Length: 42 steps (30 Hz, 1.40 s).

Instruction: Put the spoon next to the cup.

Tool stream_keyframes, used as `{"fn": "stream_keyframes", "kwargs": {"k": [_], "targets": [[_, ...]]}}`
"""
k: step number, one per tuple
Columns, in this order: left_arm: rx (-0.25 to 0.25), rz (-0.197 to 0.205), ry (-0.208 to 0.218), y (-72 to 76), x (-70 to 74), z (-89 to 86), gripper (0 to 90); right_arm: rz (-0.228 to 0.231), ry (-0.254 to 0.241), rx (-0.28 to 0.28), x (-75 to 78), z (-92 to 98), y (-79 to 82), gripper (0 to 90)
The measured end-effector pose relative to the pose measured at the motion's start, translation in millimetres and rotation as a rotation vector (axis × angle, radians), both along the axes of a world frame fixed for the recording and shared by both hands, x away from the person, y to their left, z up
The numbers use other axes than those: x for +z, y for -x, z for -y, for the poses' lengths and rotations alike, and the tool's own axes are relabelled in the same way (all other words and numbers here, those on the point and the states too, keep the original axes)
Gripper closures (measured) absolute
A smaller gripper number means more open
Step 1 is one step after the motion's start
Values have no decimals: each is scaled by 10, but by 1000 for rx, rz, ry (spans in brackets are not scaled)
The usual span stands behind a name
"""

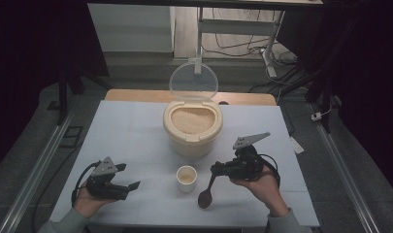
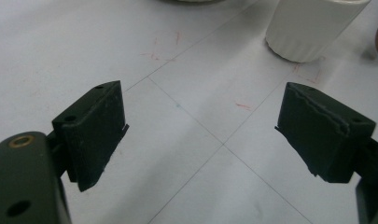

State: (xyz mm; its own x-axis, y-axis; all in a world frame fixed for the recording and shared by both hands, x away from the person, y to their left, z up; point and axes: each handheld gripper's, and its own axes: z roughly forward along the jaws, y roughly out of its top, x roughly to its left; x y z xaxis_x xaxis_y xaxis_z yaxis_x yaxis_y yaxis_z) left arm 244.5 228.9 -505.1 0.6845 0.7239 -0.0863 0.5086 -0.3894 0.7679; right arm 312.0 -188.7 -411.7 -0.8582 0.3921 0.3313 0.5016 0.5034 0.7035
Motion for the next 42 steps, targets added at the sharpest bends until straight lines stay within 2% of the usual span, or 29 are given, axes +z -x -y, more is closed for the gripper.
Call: {"fn": "stream_keyframes", "kwargs": {"k": [3, 9, 16, 24, 32, 42], "targets": [[0, -1, 0, -1, -2, 1, 153, -5, 22, -1, -47, -29, -33, 833], [1, -1, 0, -3, -3, 2, 153, 0, 23, -26, -104, -51, -118, 816], [3, -2, -2, -5, -3, 3, 153, 0, 22, -93, -258, -22, -283, 769], [4, 2, 1, 4, 3, 0, 153, -4, 19, -184, -513, 32, -450, 709], [6, -5, 6, -14, -17, -11, 153, 41, 30, -255, -703, 76, -489, 646], [-1, -2, 5, -5, -18, -13, 154, 58, 65, -312, -835, 55, -549, 601]]}}
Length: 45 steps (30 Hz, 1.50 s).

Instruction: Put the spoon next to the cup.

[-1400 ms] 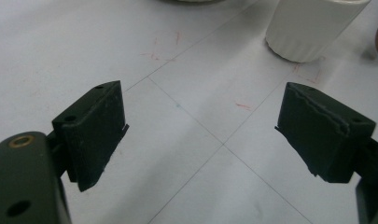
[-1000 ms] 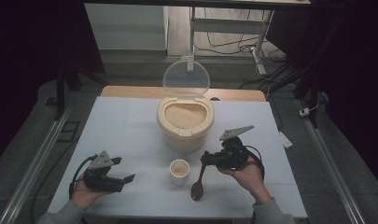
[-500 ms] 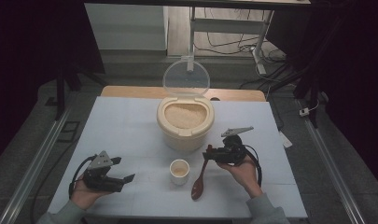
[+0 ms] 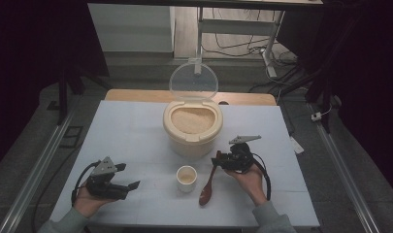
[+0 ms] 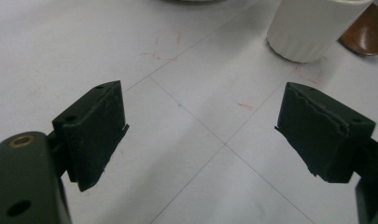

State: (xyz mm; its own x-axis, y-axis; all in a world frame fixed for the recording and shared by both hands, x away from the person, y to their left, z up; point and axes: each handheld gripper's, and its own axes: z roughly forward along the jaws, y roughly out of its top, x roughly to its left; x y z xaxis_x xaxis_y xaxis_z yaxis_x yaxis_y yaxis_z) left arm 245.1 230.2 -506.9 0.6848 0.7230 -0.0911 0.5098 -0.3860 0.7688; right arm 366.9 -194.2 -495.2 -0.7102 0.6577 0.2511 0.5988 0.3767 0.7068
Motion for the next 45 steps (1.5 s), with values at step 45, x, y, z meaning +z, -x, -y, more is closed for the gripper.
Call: {"fn": "stream_keyframes", "kwargs": {"k": [45], "targets": [[19, 3, 9, 16, -12, -10, 152, 216, 33, 35, 77, 293, 330, 449]]}}
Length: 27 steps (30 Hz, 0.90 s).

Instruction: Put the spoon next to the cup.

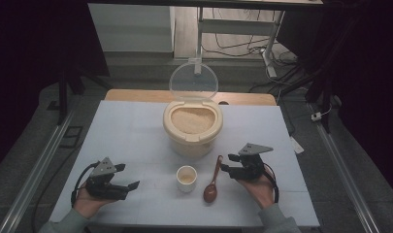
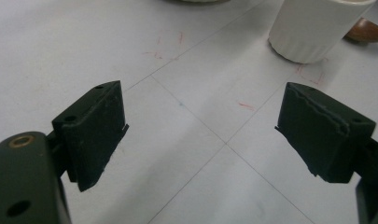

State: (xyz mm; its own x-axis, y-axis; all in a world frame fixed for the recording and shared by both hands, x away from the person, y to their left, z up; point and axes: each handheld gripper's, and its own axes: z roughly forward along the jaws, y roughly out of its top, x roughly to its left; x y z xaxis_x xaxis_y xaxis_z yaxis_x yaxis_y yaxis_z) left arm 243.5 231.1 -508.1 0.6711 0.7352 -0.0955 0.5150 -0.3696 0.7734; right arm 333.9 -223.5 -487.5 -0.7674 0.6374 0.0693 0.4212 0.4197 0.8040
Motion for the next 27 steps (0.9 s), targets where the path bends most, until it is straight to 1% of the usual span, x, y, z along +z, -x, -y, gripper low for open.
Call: {"fn": "stream_keyframes", "kwargs": {"k": [7, 8, 11, 15, 16, 18, 20, 24, 27], "targets": [[7, -6, -1, 6, -7, 2, 144, 33, -28, 14, 25, 274, 170, 407], [7, -7, -1, 6, -9, 4, 144, 46, -42, 14, 22, 323, 199, 403], [7, -10, 0, 6, -11, 9, 140, 70, -51, 3, 20, 469, 282, 395], [12, -12, 3, 5, -14, 9, 138, 96, -33, -26, 10, 624, 356, 391], [12, -13, 3, 6, -15, 9, 137, 100, -37, -26, 6, 651, 364, 391], [12, -13, 3, 7, -16, 9, 137, 101, -42, -36, 0, 695, 374, 390], [13, -14, 5, 5, -18, 6, 136, 104, -31, -35, -10, 715, 381, 390], [14, -12, 6, 2, -16, -3, 136, 106, -14, -32, -30, 708, 390, 390], [14, -11, 7, 3, -15, -5, 136, 112, -17, -26, -28, 694, 394, 390]]}}
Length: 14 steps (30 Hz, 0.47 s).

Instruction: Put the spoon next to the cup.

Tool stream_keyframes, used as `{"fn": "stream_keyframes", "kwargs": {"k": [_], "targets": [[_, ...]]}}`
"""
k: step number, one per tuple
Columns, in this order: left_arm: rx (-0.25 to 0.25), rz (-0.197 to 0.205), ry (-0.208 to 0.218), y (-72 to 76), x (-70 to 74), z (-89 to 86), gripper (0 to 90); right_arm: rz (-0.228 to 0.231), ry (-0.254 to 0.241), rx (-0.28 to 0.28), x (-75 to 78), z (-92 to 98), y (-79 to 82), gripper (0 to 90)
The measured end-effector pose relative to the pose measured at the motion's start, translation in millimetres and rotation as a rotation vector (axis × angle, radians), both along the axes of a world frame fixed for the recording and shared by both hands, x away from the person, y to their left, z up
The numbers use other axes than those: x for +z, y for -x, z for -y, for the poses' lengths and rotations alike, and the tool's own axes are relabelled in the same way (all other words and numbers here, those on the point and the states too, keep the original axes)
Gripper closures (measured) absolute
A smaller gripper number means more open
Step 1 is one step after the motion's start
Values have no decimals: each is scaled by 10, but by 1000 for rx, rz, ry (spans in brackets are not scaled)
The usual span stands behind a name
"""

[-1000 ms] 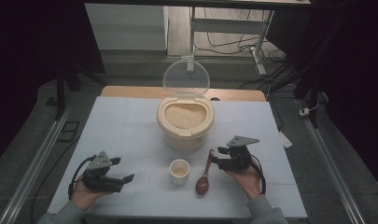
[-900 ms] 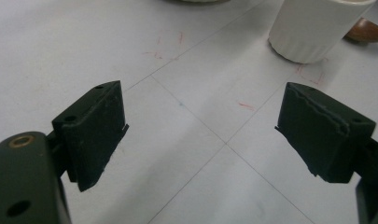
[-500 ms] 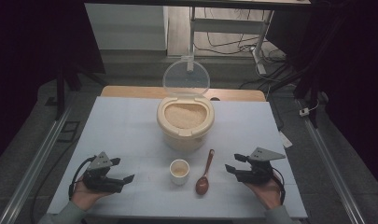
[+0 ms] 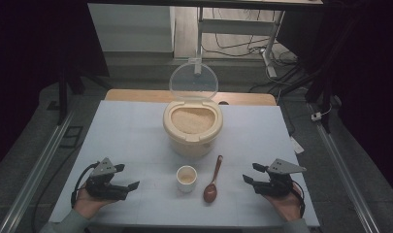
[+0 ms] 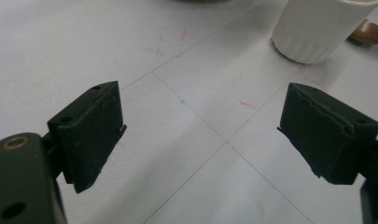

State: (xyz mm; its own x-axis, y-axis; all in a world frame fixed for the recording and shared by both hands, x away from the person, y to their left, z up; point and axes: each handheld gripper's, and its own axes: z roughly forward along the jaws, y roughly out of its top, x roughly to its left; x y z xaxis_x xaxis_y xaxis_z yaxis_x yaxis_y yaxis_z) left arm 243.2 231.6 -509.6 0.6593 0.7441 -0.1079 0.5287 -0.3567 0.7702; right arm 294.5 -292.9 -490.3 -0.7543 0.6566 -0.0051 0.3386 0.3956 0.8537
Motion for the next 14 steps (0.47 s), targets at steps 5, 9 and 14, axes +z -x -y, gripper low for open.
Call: {"fn": "stream_keyframes", "kwargs": {"k": [5, 9, 14], "targets": [[-2, 0, -2, 0, -3, 6, 136, 6, 17, -2, 6, 1, 7, 392], [-3, 2, -3, 0, -2, 7, 136, 7, 10, 3, -7, -4, 5, 393], [-4, 4, -4, -1, -3, 6, 136, 12, 9, 6, 4, -3, 14, 394]]}}
